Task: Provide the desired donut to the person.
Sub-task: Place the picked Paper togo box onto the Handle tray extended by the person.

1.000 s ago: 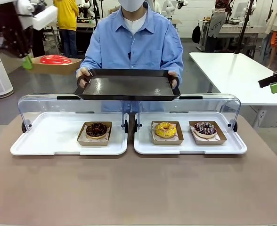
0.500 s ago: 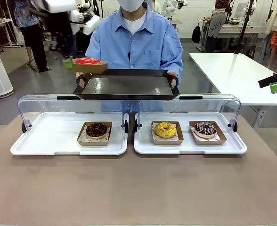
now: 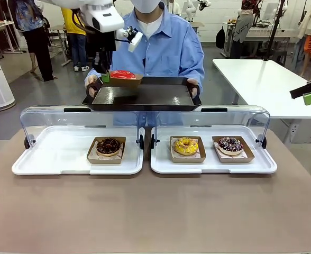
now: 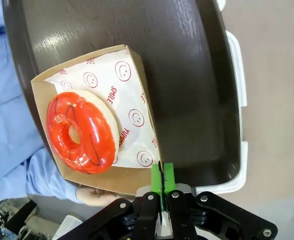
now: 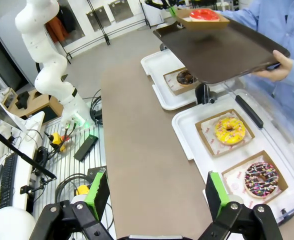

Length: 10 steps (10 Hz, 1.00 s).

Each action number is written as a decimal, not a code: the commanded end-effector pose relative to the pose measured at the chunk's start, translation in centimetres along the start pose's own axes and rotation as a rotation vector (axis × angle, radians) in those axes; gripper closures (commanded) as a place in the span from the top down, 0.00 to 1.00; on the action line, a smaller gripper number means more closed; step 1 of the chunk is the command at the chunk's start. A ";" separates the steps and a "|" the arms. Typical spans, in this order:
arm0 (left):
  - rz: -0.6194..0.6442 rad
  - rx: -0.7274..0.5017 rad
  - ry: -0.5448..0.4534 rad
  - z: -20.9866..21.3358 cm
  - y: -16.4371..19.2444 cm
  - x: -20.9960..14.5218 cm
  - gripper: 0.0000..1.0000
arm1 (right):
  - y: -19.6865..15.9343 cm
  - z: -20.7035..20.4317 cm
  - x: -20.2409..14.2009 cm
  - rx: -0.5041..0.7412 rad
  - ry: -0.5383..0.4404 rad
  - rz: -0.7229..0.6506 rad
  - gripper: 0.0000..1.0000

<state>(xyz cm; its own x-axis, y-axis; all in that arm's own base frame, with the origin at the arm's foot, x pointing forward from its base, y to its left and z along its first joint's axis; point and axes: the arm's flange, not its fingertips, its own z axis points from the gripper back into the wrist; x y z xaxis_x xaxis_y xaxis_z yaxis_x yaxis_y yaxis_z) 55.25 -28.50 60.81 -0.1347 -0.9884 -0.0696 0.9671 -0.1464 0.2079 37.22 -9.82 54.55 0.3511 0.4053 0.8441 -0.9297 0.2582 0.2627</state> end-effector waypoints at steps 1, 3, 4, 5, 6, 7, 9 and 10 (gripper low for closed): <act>0.028 0.030 0.006 -1.0 1.0 0.4 0.01 | 0.0 0.0 0.1 0.006 -0.011 0.007 1.00; 0.069 0.025 0.002 -2.2 0.5 0.1 0.01 | 0.0 0.0 0.1 0.006 -0.011 0.007 1.00; 0.073 0.027 0.015 -2.8 0.6 -0.3 0.01 | 0.0 0.0 0.1 0.006 -0.011 0.007 1.00; 0.076 0.014 0.007 -3.4 0.3 -0.4 0.01 | 0.0 0.0 0.1 0.006 -0.011 0.007 1.00; 0.079 0.009 0.010 -4.0 0.1 -0.5 0.01 | 0.0 0.0 0.1 0.006 -0.011 0.007 1.00; 0.077 -0.007 0.006 -4.4 0.1 -0.6 0.01 | 0.0 0.0 0.1 0.006 -0.011 0.007 1.00; 0.078 -0.025 -0.002 -4.5 0.3 -0.7 0.37 | 0.0 0.0 0.1 0.006 -0.011 0.007 1.00; 0.085 -0.022 -0.005 -4.3 0.0 -0.7 0.57 | 0.0 0.0 0.1 0.006 -0.011 0.007 1.00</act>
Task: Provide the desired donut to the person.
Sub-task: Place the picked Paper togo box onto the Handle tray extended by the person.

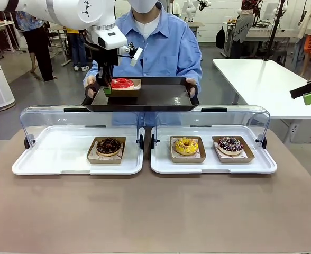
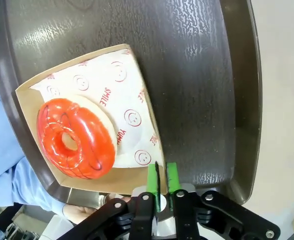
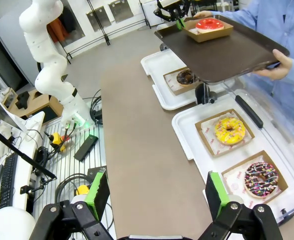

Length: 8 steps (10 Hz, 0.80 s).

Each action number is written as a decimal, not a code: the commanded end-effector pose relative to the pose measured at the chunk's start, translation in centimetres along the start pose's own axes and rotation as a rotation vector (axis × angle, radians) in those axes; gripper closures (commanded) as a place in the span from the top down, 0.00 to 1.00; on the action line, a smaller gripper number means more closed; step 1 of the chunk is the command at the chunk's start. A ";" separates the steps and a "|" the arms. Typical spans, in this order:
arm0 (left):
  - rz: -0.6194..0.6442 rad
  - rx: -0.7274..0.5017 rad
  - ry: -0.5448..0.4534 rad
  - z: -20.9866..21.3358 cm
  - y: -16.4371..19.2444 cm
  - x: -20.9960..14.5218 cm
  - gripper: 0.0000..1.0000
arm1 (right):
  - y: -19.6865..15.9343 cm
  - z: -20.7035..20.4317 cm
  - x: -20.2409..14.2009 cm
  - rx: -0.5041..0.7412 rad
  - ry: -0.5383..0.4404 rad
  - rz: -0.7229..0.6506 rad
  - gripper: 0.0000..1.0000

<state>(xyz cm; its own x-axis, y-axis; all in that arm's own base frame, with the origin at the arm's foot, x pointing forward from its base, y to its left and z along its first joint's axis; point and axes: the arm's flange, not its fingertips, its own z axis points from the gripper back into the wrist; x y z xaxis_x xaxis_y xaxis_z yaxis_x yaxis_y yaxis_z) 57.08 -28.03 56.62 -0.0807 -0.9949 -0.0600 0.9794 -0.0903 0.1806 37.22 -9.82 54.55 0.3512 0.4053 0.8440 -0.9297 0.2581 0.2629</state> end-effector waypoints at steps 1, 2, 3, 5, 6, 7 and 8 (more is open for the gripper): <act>0.024 0.006 -0.006 0.3 -0.5 -0.4 0.92 | 0.0 0.0 0.1 0.006 -0.011 0.007 1.00; 0.023 -0.002 -0.007 0.3 -0.3 -0.5 1.00 | 0.0 0.0 0.1 0.006 -0.011 0.007 1.00; 0.036 -0.003 -0.011 0.4 -0.6 -0.5 1.00 | 0.0 0.0 0.1 0.006 -0.011 0.007 1.00; 0.038 -0.021 -0.016 0.5 -0.4 -0.5 0.89 | 0.0 0.0 0.1 0.006 -0.011 0.007 1.00; 0.037 -0.023 -0.019 0.6 -0.4 -0.6 1.00 | 0.0 0.0 0.1 0.006 -0.011 0.007 1.00; 0.041 -0.023 -0.024 0.8 -0.6 -0.6 1.00 | 0.0 0.0 0.1 0.006 -0.011 0.007 1.00; 0.044 -0.027 -0.024 1.0 -0.7 -0.6 1.00 | 0.0 0.0 0.1 0.006 -0.011 0.007 1.00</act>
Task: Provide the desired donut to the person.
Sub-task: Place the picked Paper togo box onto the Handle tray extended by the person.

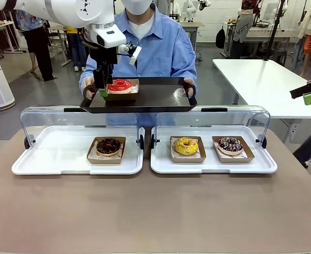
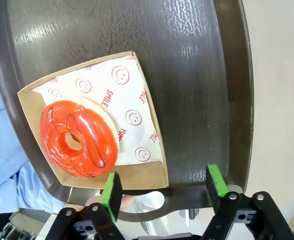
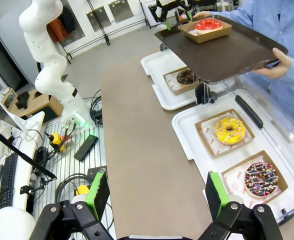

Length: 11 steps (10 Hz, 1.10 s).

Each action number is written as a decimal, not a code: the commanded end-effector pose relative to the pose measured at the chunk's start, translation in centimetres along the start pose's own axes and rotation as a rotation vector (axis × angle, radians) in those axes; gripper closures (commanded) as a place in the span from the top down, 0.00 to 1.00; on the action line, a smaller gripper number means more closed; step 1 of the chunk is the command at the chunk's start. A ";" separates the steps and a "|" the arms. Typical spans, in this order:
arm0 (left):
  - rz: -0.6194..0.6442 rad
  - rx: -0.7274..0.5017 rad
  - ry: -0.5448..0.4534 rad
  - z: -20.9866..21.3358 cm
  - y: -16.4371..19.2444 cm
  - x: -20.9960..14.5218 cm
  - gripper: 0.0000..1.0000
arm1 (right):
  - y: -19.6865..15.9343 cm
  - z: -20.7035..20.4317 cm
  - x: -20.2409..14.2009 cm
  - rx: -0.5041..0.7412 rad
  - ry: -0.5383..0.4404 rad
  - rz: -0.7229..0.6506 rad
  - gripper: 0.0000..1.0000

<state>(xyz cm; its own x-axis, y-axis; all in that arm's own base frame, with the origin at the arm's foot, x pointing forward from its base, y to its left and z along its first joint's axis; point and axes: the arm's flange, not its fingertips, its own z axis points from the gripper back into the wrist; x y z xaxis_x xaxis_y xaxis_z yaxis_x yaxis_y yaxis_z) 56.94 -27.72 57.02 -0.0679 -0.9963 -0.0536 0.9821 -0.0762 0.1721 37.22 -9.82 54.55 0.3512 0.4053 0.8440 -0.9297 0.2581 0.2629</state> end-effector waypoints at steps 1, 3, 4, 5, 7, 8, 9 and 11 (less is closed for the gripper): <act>0.029 -0.036 -0.022 0.8 -0.6 -0.5 1.00 | 0.0 0.0 0.1 0.006 -0.011 0.007 1.00; 0.014 -0.106 -0.072 2.5 -2.4 -1.3 1.00 | 0.0 0.0 0.1 0.006 -0.011 0.007 1.00; 0.001 -0.120 -0.095 3.4 -3.5 -1.9 1.00 | 0.0 0.0 0.1 0.006 -0.011 0.007 1.00; -0.035 -0.152 -0.146 5.2 -5.6 -3.4 1.00 | 0.0 0.0 0.1 0.006 -0.011 0.007 1.00; -0.063 -0.135 -0.188 7.3 -10.0 -6.5 1.00 | 0.0 0.0 0.1 0.006 -0.011 0.007 1.00; -0.084 -0.123 -0.206 8.1 -11.8 -8.1 1.00 | 0.0 0.0 0.1 0.006 -0.011 0.007 1.00; -0.092 -0.100 -0.214 8.6 -13.5 -10.0 1.00 | 0.0 0.0 0.1 0.006 -0.011 0.007 1.00; -0.070 -0.054 -0.192 8.6 -16.0 -13.3 1.00 | 0.0 0.0 0.1 0.006 -0.011 0.007 1.00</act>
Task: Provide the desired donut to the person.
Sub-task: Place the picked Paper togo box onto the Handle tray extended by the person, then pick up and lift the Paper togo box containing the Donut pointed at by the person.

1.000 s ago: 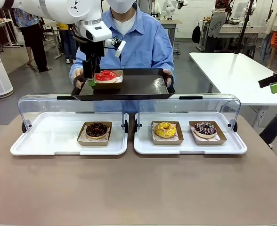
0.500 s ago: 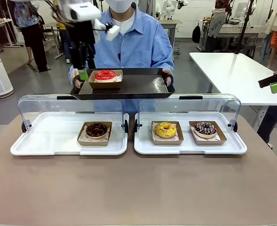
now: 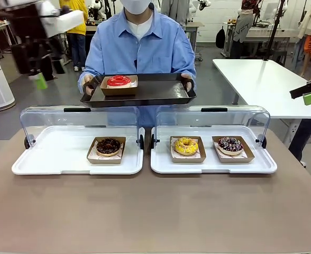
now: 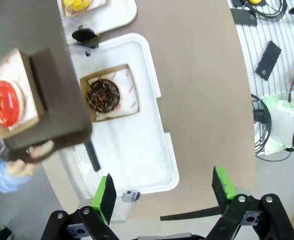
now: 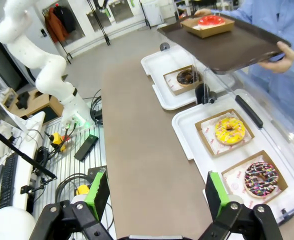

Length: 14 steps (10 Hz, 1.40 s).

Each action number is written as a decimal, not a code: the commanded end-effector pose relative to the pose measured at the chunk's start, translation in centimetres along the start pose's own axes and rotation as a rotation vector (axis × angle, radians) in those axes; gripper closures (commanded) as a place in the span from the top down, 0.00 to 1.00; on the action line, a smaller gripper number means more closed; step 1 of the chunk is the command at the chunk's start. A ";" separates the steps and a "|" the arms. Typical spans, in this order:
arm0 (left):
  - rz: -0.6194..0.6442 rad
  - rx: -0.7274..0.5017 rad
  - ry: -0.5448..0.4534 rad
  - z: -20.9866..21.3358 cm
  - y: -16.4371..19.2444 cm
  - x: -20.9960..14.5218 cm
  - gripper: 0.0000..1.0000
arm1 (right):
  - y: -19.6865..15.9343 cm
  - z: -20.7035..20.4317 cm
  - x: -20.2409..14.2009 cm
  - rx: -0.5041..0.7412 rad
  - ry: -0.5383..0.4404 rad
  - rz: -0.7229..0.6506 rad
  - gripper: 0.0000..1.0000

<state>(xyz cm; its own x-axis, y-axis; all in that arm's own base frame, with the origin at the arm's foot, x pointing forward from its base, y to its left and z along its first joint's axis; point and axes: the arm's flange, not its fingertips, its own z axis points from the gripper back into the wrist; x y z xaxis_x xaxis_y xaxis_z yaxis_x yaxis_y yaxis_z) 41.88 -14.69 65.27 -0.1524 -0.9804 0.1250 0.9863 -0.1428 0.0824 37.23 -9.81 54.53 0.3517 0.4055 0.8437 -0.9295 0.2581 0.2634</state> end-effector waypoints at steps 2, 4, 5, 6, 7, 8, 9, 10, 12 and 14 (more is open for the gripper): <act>0.026 0.051 -0.014 -2.4 -2.7 -4.3 1.00 | 0.0 0.0 0.1 0.006 -0.011 0.007 1.00; 0.074 0.087 -0.035 -3.7 -2.8 -6.8 1.00 | 0.0 0.0 0.1 0.006 -0.011 0.007 1.00; 0.093 0.103 -0.034 -4.3 -3.0 -7.5 1.00 | 0.0 0.0 0.1 0.006 -0.011 0.007 1.00; 0.092 0.110 -0.031 -4.4 -2.3 -8.2 1.00 | 0.0 0.0 0.1 0.006 -0.011 0.007 1.00; 0.092 0.127 -0.022 -4.6 -2.2 -8.5 1.00 | 0.0 0.0 0.1 0.006 -0.011 0.007 1.00; 0.109 0.082 -0.039 -4.0 -2.2 -8.0 1.00 | 0.0 0.0 0.1 0.006 -0.011 0.007 1.00; 0.109 0.082 -0.039 -4.0 -2.2 -8.0 1.00 | 0.0 0.0 0.1 0.006 -0.011 0.007 1.00; 0.109 0.082 -0.039 -4.0 -2.2 -8.0 1.00 | 0.0 0.0 0.1 0.006 -0.011 0.007 1.00; 0.109 0.082 -0.039 -4.0 -2.2 -8.0 1.00 | 0.0 0.0 0.1 0.006 -0.011 0.007 1.00; 0.107 0.089 -0.040 -4.3 -2.1 -7.9 1.00 | 0.0 0.0 0.1 0.006 -0.011 0.007 1.00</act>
<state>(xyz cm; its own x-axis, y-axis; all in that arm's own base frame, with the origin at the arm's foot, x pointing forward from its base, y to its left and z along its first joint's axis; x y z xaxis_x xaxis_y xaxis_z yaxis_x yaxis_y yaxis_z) 41.33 -7.23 59.83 -0.0508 -0.9829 0.1767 0.9879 -0.0234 0.1535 37.23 -9.82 54.53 0.3519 0.4055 0.8436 -0.9294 0.2585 0.2634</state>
